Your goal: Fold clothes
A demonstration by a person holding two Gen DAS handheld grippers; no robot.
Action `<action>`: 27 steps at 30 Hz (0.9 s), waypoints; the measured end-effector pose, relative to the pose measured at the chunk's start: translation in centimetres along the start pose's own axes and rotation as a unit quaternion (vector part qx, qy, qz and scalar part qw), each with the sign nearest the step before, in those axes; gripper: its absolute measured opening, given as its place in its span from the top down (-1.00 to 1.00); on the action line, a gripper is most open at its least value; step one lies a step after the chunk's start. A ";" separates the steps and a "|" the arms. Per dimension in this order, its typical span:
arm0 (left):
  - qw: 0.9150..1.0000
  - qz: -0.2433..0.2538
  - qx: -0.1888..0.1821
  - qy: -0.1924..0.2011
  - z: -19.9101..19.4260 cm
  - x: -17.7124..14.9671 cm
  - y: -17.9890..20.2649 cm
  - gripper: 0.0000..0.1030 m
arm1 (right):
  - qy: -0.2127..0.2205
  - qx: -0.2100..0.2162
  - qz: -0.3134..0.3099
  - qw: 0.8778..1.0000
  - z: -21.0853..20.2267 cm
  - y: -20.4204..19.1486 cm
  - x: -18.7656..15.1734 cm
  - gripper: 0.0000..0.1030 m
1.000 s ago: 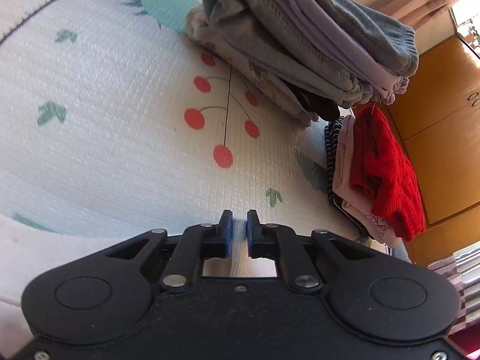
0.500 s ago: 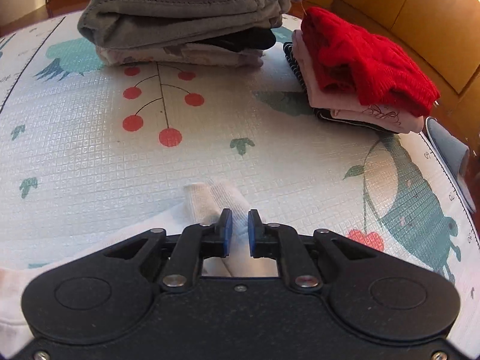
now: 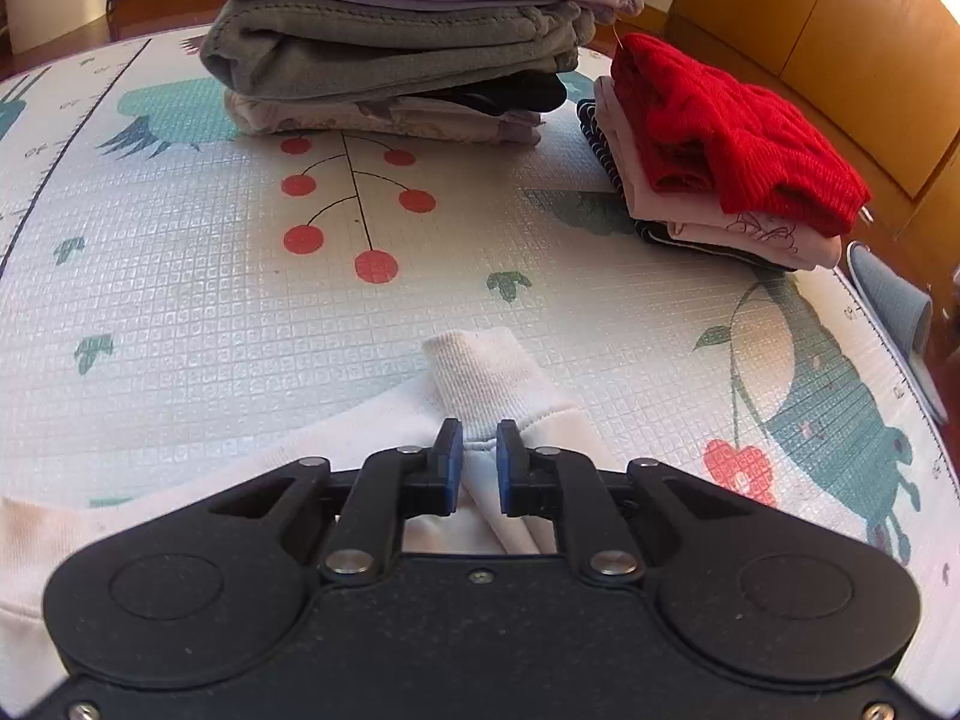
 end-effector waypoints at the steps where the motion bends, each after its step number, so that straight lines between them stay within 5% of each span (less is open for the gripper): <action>1: 1.000 0.003 0.001 0.002 -0.2 0.1 0.1 0.83 | 0.000 0.000 -0.001 1.000 0.0 0.0 0.0 0.88; 9: 0.999 0.016 -0.011 0.037 -2.6 0.4 1.4 0.83 | -0.001 -0.003 -0.001 1.000 0.1 -0.3 0.2 0.88; 20: 1.000 0.013 -0.005 0.008 0.2 2.0 1.7 0.82 | -0.001 -0.008 0.000 1.000 0.0 -0.3 0.2 0.88; 25: 1.000 0.006 0.010 0.013 -1.7 2.0 2.0 0.69 | -0.002 -0.010 -0.006 1.000 -0.2 -0.3 0.4 0.86; 27: 0.999 -0.007 0.039 0.036 -5.4 0.6 2.2 0.41 | 0.000 -0.012 -0.006 1.000 -0.4 -0.2 0.4 0.85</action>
Point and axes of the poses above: each gripper's, at about its wrist camera, not at the fingertips, and z roughly the way its jaws point, y to its right, x to its top, the point moved 2 cm from there along z, roughly the way its jaws point, and after that the axes turned 11 degrees about -x, right-handed, at the moved point
